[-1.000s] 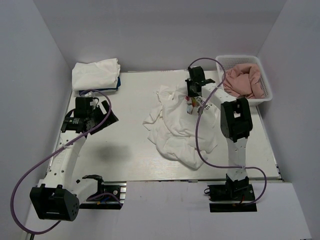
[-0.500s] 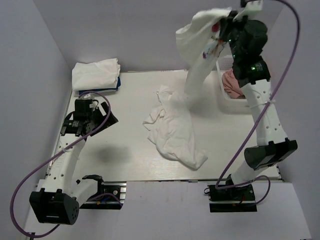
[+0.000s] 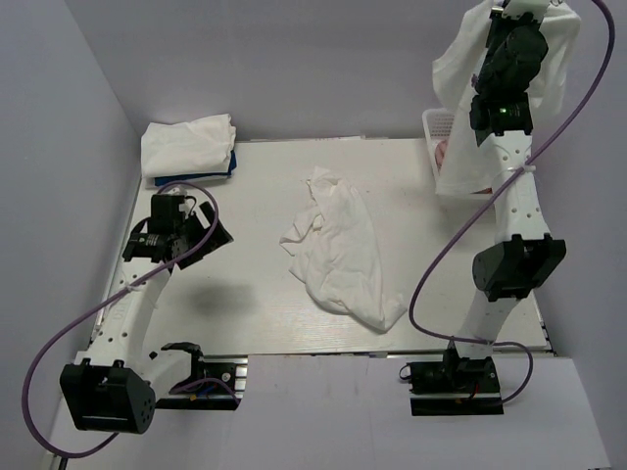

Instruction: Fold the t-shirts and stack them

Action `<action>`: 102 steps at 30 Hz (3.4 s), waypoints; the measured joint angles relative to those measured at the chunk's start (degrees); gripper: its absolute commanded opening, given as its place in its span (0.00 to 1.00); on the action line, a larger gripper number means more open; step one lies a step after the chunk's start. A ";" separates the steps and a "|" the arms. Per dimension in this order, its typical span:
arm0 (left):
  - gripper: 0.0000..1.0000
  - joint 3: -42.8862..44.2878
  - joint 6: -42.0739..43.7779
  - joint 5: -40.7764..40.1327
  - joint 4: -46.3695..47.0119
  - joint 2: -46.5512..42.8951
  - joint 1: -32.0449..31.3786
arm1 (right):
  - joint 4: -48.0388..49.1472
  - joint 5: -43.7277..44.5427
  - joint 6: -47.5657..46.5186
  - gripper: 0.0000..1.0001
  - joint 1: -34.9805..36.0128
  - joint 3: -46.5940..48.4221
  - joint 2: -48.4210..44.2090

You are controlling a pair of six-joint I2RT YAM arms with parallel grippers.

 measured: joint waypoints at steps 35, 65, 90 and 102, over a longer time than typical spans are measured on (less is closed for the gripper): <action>1.00 14.82 1.20 9.70 6.58 25.07 -5.44 | -32.33 -13.18 25.27 0.90 -11.93 -14.08 13.97; 0.26 30.27 6.56 -5.79 4.72 56.89 -22.88 | -50.01 -38.84 37.99 0.90 12.39 -90.16 -47.17; 0.00 13.31 4.26 -6.93 18.23 44.19 -23.54 | -27.96 -32.26 40.35 0.00 20.63 -79.32 -16.11; 0.00 15.43 2.58 -18.88 13.66 29.27 -23.71 | -32.63 -20.65 37.27 0.00 20.61 -64.92 -24.17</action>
